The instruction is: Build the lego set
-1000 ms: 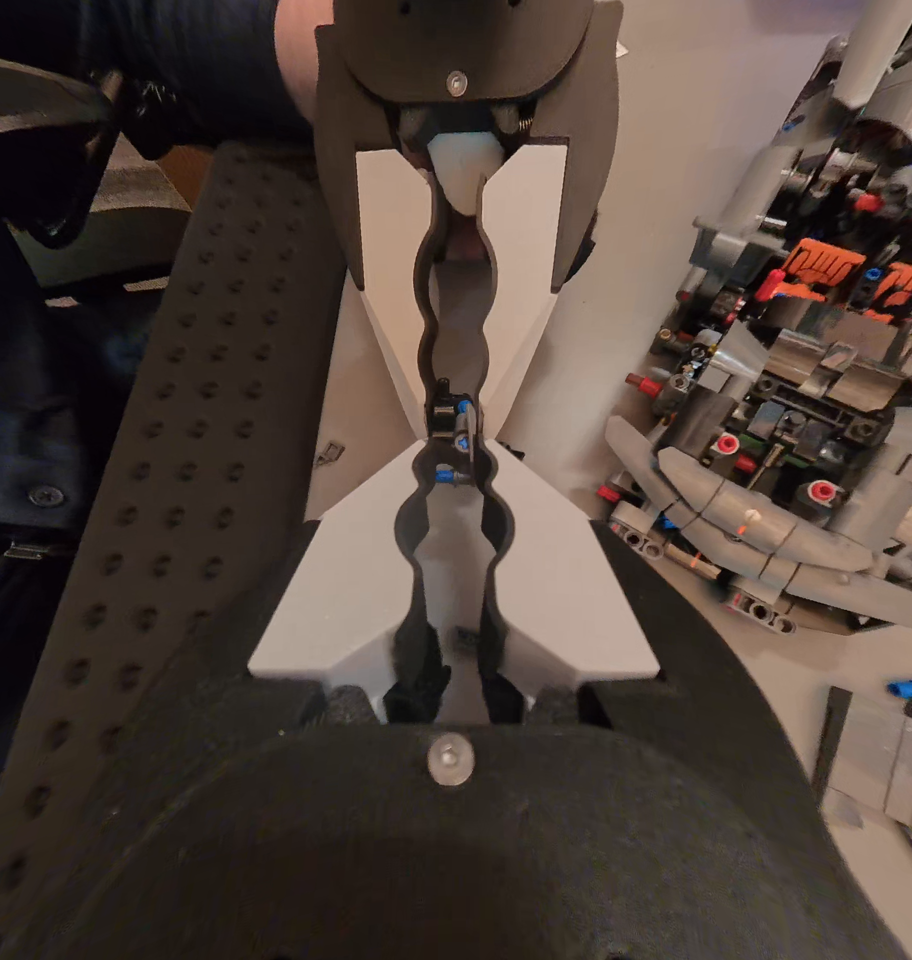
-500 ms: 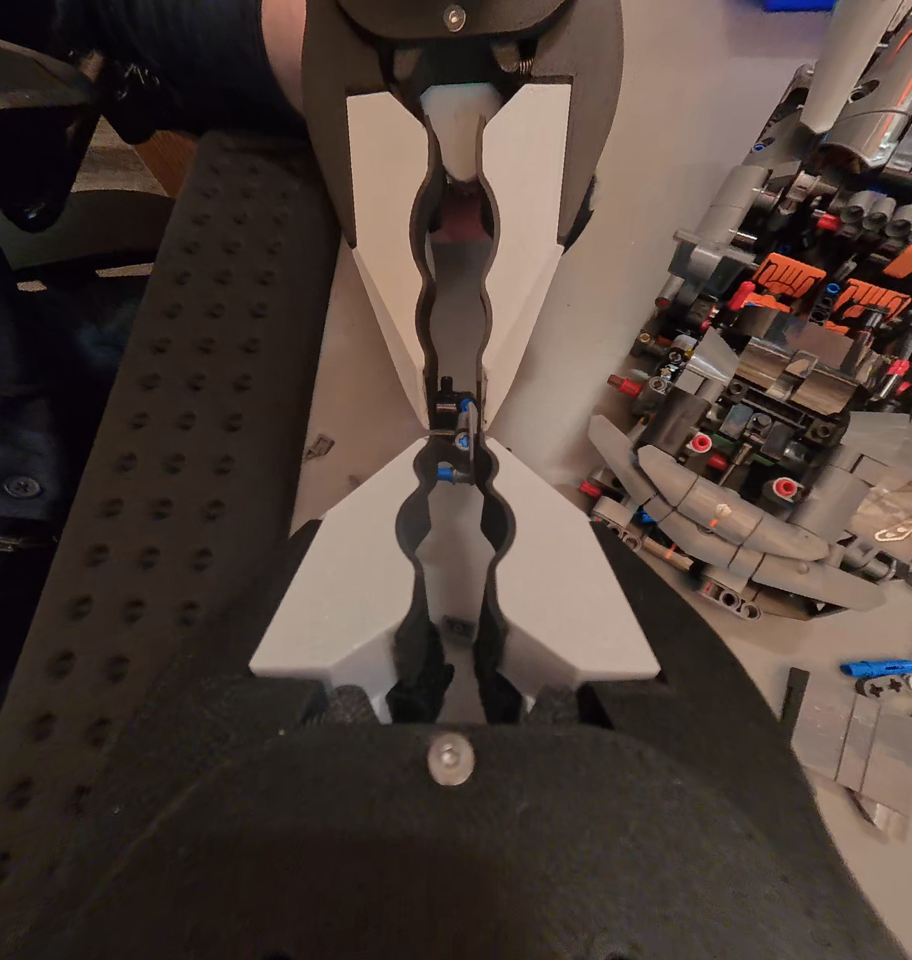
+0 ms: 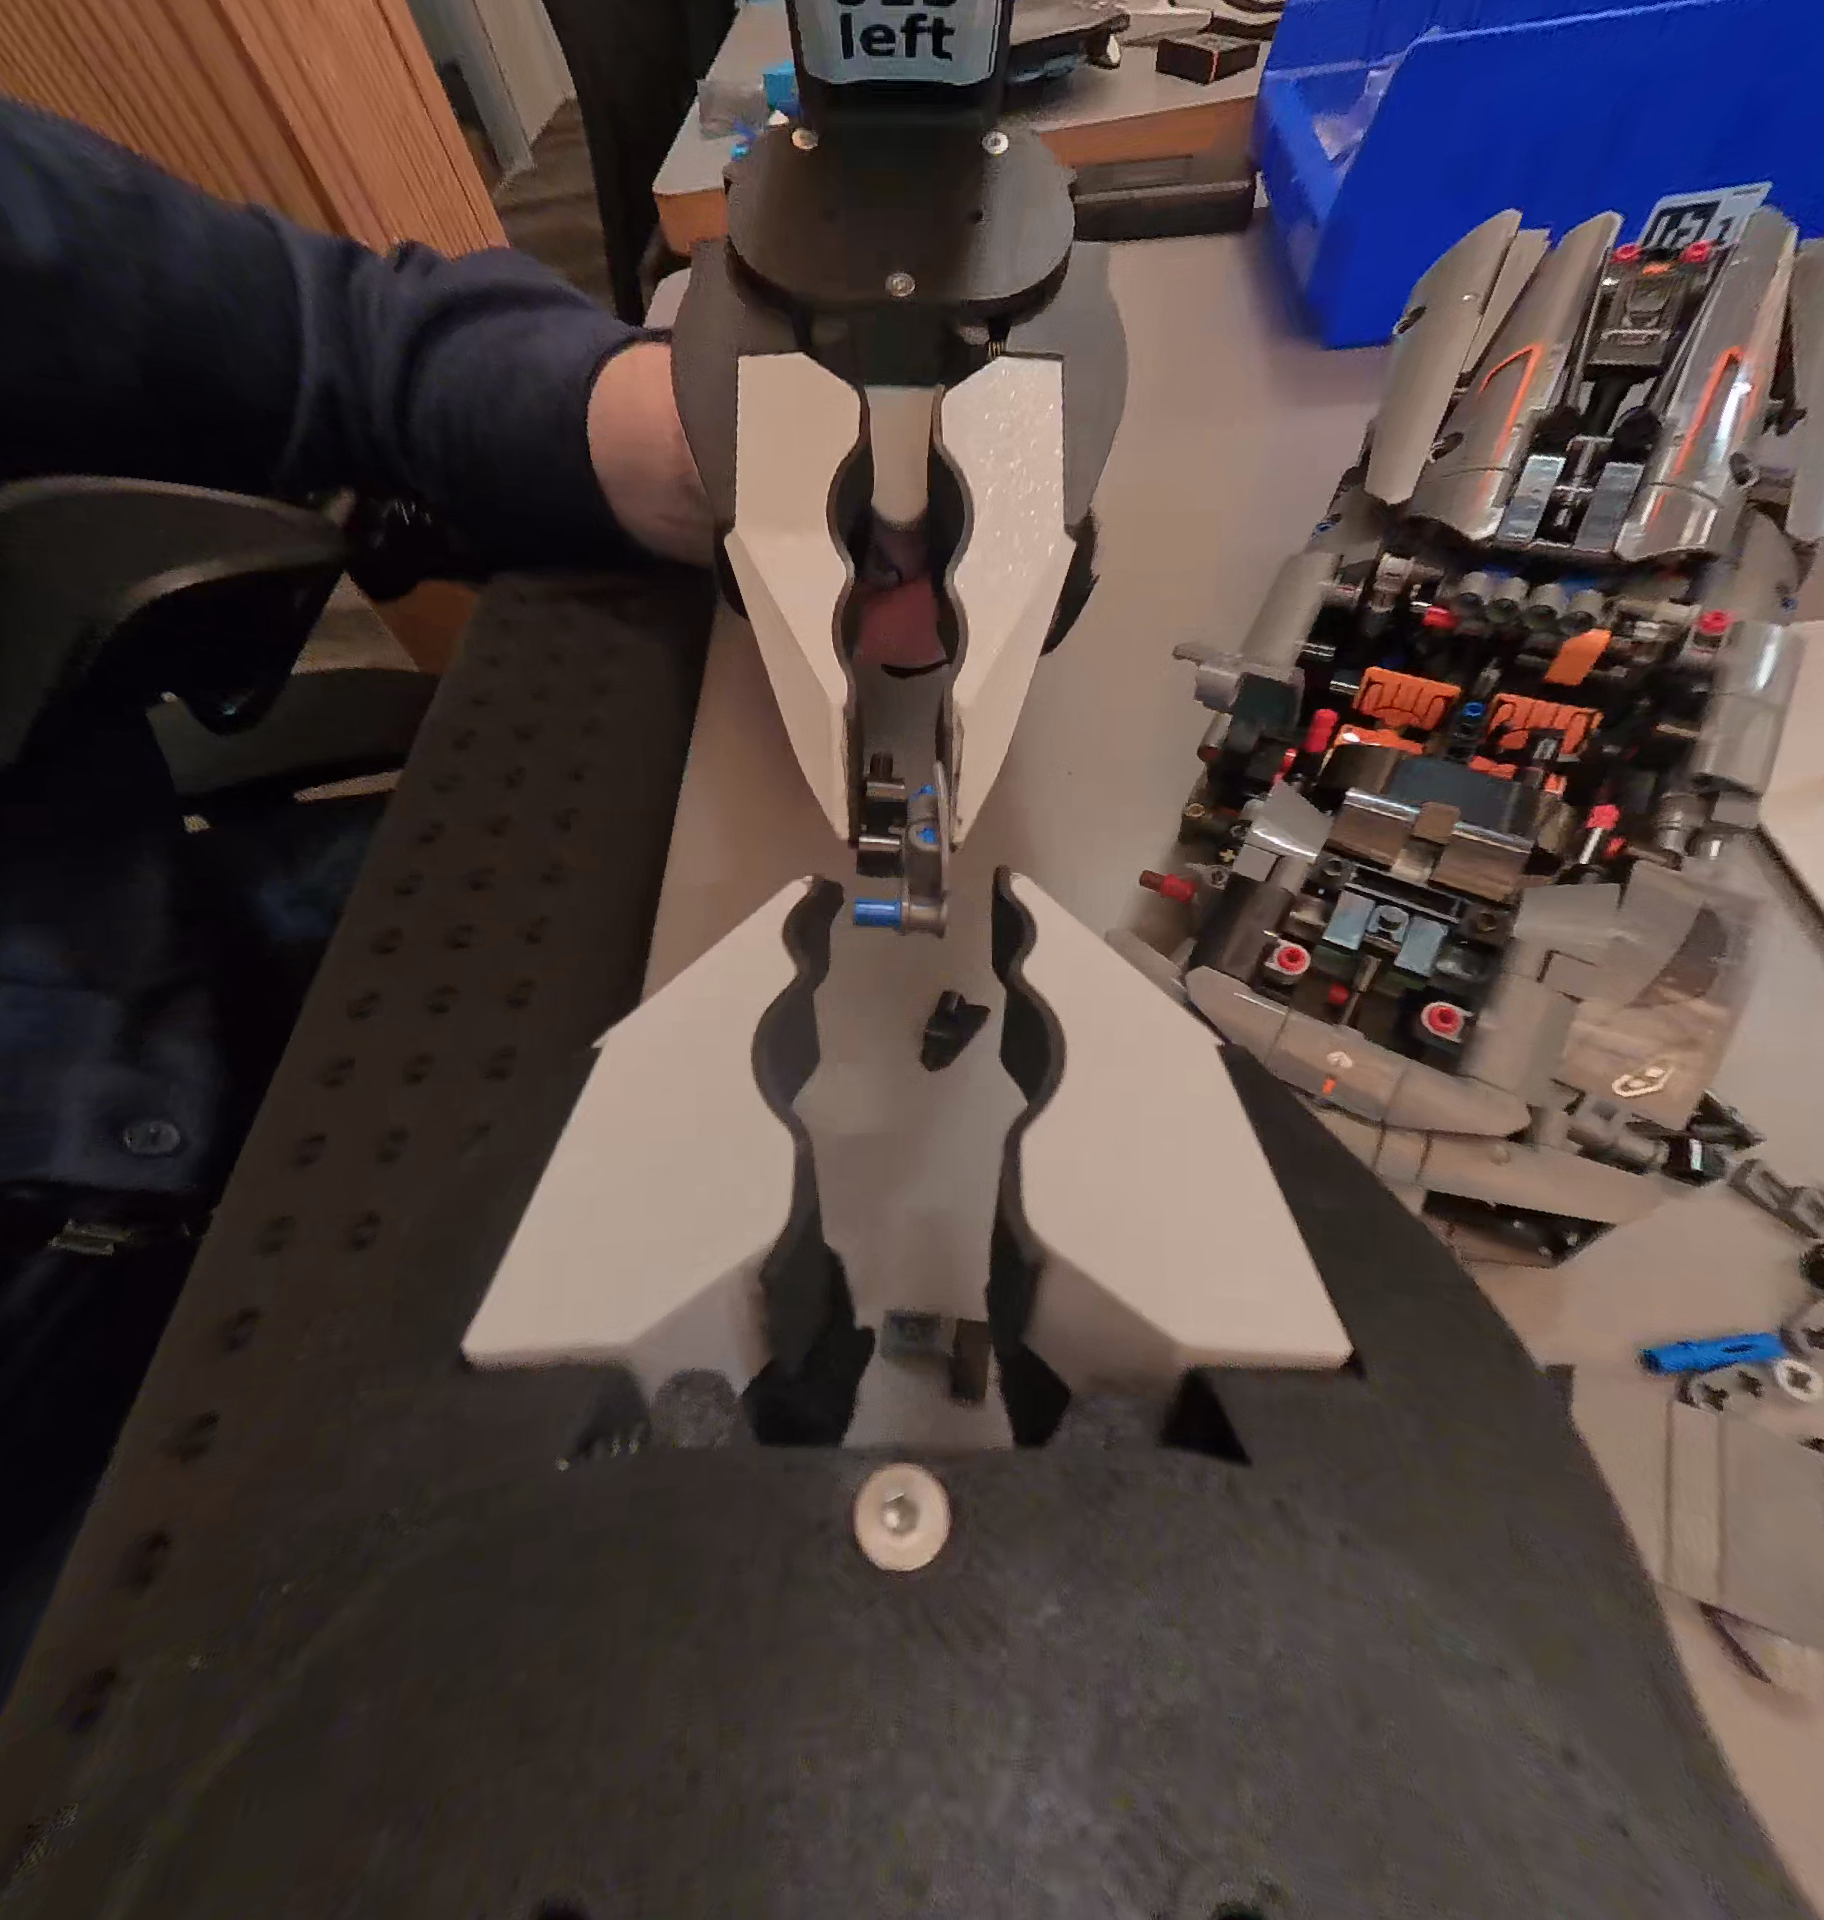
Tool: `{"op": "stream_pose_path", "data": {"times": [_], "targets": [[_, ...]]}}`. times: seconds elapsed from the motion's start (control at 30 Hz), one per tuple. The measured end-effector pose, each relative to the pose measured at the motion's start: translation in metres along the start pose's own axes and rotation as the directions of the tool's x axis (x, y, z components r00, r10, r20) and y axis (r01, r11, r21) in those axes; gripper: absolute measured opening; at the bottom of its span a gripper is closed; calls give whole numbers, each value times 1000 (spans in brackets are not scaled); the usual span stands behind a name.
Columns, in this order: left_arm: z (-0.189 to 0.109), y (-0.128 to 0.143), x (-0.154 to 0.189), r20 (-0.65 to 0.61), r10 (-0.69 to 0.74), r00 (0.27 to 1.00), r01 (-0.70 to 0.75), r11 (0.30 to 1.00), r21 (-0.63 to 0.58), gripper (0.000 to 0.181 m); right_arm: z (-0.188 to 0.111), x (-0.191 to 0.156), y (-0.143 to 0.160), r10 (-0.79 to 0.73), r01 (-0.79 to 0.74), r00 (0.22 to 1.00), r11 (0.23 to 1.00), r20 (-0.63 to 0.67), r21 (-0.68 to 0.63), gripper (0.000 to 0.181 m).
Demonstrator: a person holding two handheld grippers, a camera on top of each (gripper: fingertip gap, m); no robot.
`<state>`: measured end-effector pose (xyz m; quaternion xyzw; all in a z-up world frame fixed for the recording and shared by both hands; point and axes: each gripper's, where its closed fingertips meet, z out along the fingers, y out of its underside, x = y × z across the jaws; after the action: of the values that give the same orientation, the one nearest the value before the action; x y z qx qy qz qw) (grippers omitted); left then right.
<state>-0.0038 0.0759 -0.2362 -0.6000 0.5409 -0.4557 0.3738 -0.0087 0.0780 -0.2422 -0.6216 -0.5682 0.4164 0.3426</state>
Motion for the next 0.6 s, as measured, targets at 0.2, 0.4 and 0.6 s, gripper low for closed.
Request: {"op": "stream_pose_path", "data": {"times": [0.2,0.4,0.6], "targets": [[-5,-17,-1,15,13,1000,-14,995,100,13,1,0,-17,27,-27,1000,995,5,95,15],[-5,-20,-1,24,20,1000,-23,992,125,13,-2,-1,-22,31,-32,999,992,4,121,17],[-5,-17,-1,51,50,997,-54,995,81,13,-1,-1,-17,3,0,999,998,-34,61,14]]}}
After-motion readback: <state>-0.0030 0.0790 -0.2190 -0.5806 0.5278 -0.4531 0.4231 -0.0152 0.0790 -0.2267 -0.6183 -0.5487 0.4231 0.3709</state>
